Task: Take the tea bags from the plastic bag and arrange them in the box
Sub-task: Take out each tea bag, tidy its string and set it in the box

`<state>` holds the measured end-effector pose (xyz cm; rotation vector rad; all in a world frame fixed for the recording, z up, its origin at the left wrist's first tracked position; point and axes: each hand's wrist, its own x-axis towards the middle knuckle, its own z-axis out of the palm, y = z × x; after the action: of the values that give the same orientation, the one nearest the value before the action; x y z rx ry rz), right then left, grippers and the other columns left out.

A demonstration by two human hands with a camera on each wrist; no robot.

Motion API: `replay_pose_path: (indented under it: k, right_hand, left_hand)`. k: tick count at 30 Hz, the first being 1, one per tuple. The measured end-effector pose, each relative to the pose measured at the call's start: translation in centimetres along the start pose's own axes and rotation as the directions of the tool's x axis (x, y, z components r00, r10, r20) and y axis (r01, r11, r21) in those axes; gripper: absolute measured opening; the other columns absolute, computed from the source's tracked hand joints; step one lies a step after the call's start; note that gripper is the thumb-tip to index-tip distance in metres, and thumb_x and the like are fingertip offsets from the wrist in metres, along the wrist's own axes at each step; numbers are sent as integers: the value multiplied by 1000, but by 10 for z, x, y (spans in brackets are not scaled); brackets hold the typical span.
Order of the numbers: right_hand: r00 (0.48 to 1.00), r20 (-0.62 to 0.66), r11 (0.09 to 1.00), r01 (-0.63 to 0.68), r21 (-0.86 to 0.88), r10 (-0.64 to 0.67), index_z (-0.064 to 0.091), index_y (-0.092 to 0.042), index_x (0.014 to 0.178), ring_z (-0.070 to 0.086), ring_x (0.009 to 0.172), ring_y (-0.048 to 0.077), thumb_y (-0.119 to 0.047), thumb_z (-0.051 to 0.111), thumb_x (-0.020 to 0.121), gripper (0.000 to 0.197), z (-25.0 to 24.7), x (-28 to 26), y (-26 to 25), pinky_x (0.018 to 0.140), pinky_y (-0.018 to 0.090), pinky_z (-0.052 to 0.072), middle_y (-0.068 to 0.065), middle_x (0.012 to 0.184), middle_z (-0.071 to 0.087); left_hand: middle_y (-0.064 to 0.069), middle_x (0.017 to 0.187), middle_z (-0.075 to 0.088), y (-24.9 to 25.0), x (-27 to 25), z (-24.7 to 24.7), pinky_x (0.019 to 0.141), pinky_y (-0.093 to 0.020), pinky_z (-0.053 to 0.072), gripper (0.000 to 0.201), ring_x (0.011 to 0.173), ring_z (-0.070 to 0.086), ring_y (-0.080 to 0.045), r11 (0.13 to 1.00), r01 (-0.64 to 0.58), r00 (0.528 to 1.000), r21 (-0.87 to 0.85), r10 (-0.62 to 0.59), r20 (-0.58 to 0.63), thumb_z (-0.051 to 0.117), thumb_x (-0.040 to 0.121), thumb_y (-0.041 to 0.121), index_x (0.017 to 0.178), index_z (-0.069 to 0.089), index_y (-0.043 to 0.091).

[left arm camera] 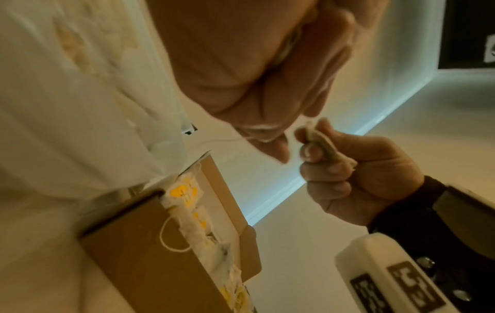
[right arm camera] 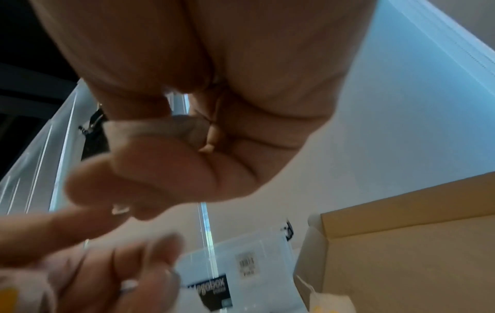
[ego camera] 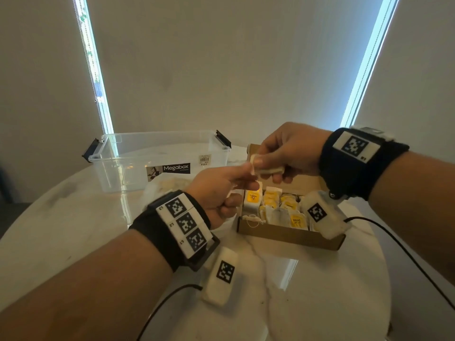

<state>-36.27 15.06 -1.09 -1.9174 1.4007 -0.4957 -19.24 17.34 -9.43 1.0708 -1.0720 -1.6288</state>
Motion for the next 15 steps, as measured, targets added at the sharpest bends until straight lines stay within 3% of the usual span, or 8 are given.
replay_pose_path:
  k: [3, 7, 11, 15]
  right_hand:
    - [993, -101, 985, 71, 156, -55, 72, -6, 97, 65, 56, 14, -20, 68, 91, 15, -15, -5, -8, 55, 27, 55, 9, 80, 75]
    - [981, -168, 964, 138, 227, -101, 71, -5, 99, 65, 56, 16, -19, 65, 94, 16, -29, -9, -16, 56, 28, 55, 8, 78, 73]
    - [977, -186, 959, 151, 238, -107, 70, -4, 103, 66, 59, 19, -21, 63, 96, 19, -32, -9, -21, 59, 29, 57, 9, 81, 74]
    - [986, -145, 953, 117, 278, -79, 66, -6, 106, 72, 67, 23, -16, 64, 95, 15, -22, -8, -21, 59, 31, 58, 11, 86, 76]
  left_hand:
    - [-14, 121, 67, -1, 3, -10, 30, -18, 25, 55, 40, 31, -6, 979, 27, 998, -201, -39, -57, 49, 96, 54, 121, 60, 6]
    - [-19, 127, 64, -1, 8, -26, 30, -20, 27, 59, 38, 34, -7, 941, -1, 983, -337, -62, -176, 47, 95, 56, 124, 57, 5]
    - [-15, 118, 67, -2, 2, -22, 31, -20, 27, 52, 40, 33, -8, 974, -20, 987, -226, -17, -160, 53, 94, 50, 123, 59, 6]
    - [-5, 114, 71, -3, -3, -4, 36, -19, 28, 35, 43, 33, -7, 992, -118, 988, 35, 121, -94, 69, 90, 31, 122, 62, 21]
